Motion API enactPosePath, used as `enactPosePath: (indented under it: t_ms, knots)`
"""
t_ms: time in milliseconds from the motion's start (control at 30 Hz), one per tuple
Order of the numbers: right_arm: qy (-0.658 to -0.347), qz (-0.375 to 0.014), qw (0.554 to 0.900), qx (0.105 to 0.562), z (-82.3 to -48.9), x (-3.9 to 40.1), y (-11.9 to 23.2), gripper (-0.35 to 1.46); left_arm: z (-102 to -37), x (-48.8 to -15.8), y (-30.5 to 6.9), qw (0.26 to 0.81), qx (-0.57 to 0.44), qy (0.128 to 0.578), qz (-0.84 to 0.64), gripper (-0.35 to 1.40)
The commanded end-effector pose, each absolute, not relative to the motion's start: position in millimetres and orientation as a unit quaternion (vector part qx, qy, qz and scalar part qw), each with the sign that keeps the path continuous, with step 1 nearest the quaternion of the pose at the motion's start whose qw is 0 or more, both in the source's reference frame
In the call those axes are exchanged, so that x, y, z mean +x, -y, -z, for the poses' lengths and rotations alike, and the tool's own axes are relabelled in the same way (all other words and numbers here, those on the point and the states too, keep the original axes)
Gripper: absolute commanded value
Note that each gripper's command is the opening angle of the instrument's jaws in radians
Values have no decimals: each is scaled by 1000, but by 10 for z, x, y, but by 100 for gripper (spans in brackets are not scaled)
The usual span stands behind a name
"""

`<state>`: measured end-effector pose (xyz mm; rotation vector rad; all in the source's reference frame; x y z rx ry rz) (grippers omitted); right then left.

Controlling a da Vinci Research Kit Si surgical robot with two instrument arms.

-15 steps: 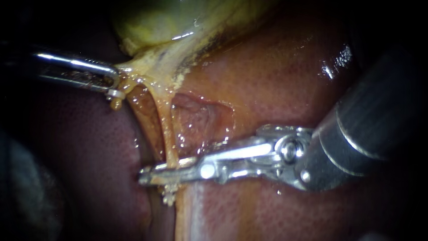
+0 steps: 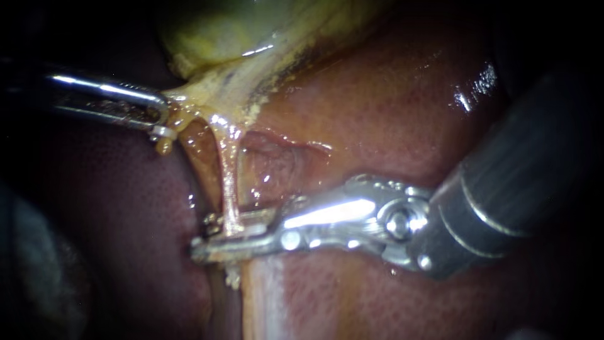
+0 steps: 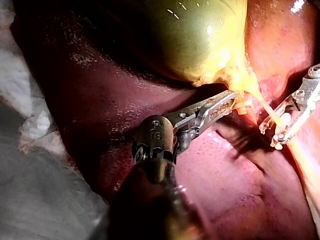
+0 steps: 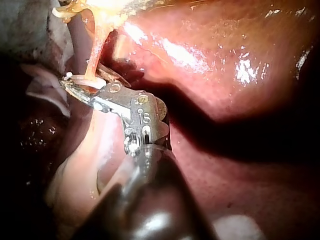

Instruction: Going back first clip right tube

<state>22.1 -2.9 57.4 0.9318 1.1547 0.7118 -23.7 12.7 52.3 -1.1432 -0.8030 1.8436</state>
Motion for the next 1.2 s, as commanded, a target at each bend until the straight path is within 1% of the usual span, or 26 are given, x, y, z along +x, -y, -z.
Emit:
enactPosePath:
  t_ms: [33,200,333,600,900,1200]
  knots:
    - [-515,-313,684,411,-579,219,29,42,-523,-237,-127,403,-452,318,-730,-35]
    - [-518,-294,707,382,-592,214,25,46,-523,-237,-127,403,-452,318,-730,-35]
    - [-526,-271,731,340,-597,212,21,49,-523,-237,-127,403,-452,318,-730,-35]
    - [-520,-206,774,297,-594,187,23,50,-523,-237,-127,402,-452,317,-730,-35]
    - [-535,-176,779,277,-571,143,10,50,-524,-236,-127,402,-453,318,-730,-35]
    - [-544,-161,782,258,-553,109,1,50,-523,-234,-126,402,-453,318,-730,-35]
